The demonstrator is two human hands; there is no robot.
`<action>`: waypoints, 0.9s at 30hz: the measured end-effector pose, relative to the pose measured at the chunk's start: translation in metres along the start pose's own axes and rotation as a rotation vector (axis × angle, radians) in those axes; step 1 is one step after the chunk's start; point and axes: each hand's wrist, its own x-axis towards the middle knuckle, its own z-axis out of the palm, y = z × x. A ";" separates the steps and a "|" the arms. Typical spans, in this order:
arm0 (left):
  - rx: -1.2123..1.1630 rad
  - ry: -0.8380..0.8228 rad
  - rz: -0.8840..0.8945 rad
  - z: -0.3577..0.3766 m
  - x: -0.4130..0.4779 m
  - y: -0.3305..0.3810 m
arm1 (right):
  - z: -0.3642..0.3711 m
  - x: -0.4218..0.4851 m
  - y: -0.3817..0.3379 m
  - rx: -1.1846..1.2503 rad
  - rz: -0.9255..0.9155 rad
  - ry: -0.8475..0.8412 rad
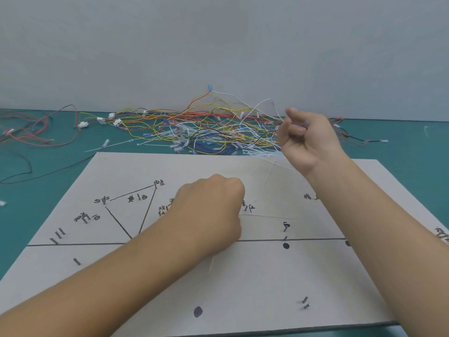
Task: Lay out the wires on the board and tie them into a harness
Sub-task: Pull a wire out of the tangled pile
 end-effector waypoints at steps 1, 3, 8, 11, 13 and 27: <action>0.055 0.010 0.004 0.000 0.001 0.003 | 0.000 -0.004 -0.001 0.012 0.005 -0.029; 0.143 0.007 0.020 0.002 0.006 0.010 | 0.001 -0.013 0.001 0.025 0.016 -0.086; 0.282 -0.027 0.076 0.001 0.031 0.021 | 0.008 -0.037 0.005 0.055 0.035 -0.295; 0.330 -0.062 0.114 -0.003 0.046 0.017 | 0.010 -0.048 0.002 0.030 0.021 -0.422; 0.362 -0.067 0.120 -0.002 0.058 0.009 | 0.009 -0.052 0.002 0.026 0.036 -0.475; -0.045 0.135 -0.130 0.017 0.133 -0.039 | 0.000 -0.079 0.016 -0.377 0.218 -0.959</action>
